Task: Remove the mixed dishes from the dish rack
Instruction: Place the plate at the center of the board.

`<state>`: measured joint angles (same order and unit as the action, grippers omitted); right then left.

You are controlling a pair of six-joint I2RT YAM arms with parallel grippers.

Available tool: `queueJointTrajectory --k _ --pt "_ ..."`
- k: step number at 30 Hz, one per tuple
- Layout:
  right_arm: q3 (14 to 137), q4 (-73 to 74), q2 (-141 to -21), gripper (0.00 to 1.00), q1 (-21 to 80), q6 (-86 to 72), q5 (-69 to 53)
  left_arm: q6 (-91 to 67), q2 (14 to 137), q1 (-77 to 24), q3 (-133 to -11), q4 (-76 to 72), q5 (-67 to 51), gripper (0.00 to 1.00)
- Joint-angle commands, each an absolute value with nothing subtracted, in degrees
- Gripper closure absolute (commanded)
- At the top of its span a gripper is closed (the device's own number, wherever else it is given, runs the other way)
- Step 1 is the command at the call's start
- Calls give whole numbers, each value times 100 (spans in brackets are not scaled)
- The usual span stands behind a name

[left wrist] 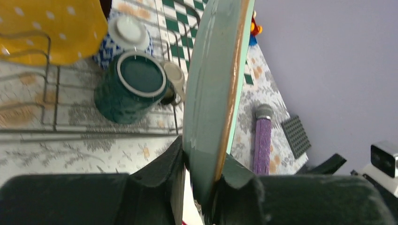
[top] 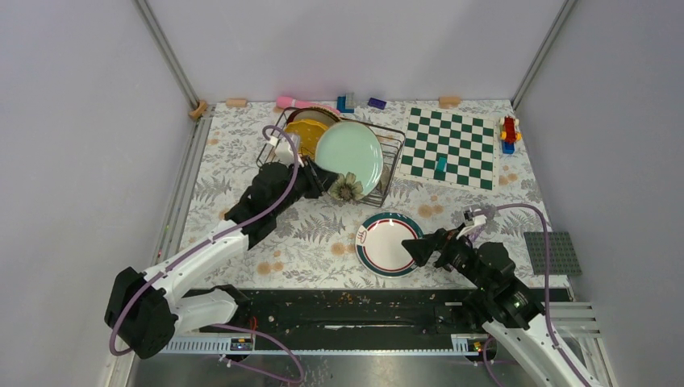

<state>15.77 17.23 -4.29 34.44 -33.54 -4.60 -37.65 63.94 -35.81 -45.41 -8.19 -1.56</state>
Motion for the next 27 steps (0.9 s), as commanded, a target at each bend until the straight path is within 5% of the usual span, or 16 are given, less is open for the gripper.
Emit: queueJointTrajectory --k 1,7,18,27 --pt "1511 580 -913 0 3419 -3691 -941 -4451 6132 -3593 -4221 -2419 -933 100" --pt "1268 -1228 -1838 0 3418 -4237 -785 -4934 6331 -3586 -3691 -3104 -2075 100" --pt "1356 -2039 -2880 1 3416 -5117 385 -5461 6890 -3586 -3686 -4039 -3401 100" --pt "1302 -2839 -3219 28 3419 -5443 259 -5476 7064 -3586 -3787 -4108 -3683 100"
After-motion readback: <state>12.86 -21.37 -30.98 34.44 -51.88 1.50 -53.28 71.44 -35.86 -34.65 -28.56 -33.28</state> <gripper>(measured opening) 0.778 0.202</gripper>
